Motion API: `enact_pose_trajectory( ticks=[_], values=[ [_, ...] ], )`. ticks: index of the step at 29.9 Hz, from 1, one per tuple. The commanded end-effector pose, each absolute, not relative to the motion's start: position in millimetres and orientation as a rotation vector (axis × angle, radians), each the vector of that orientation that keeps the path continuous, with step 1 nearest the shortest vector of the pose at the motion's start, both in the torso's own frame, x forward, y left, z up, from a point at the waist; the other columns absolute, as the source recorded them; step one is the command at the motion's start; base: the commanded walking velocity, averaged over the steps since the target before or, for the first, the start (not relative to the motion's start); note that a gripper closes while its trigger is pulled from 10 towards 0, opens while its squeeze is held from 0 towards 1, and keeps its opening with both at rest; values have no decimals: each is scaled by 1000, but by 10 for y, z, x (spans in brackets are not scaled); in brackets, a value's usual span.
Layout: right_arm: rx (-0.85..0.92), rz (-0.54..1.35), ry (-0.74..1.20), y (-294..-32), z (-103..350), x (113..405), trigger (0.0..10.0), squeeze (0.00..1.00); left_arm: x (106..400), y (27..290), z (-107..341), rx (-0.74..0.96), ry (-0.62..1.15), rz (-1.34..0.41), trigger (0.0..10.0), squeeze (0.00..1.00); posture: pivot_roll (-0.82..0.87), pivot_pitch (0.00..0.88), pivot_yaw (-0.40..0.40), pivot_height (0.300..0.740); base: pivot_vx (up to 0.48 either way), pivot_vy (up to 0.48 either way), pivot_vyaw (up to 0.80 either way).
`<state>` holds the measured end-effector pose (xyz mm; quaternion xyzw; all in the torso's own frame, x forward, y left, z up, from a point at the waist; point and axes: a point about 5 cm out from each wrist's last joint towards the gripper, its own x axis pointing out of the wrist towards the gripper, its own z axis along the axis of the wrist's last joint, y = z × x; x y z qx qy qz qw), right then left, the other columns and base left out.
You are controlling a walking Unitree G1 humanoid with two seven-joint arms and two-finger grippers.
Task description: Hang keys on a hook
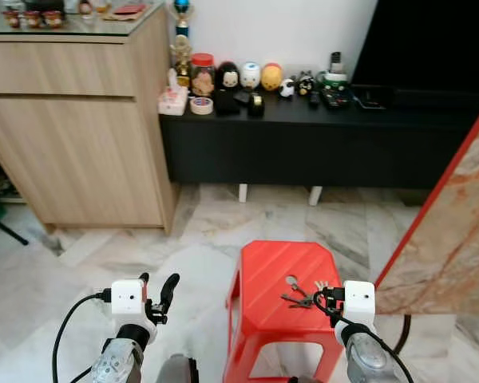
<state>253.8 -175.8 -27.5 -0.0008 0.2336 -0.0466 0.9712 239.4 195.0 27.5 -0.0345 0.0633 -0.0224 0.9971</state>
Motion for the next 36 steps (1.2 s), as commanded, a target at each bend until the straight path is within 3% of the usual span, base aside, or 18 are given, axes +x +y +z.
enact_pose_trajectory(
  ticks=[1,15,36],
  values=[
    [-10,-91,464,-1777,-245,2577,10000,0,2413,1930,297,-62,124,-57,10000,0,35,19,-72,653,0,0,0],
    [10,-83,402,-1756,-211,2561,10000,0,2433,1922,302,-71,124,-52,10000,0,33,20,-70,653,0,0,268],
    [23,-67,397,-1708,-216,2553,10000,0,2439,1922,312,-67,118,-55,10000,0,33,23,-70,653,267,0,205]
  ],
)
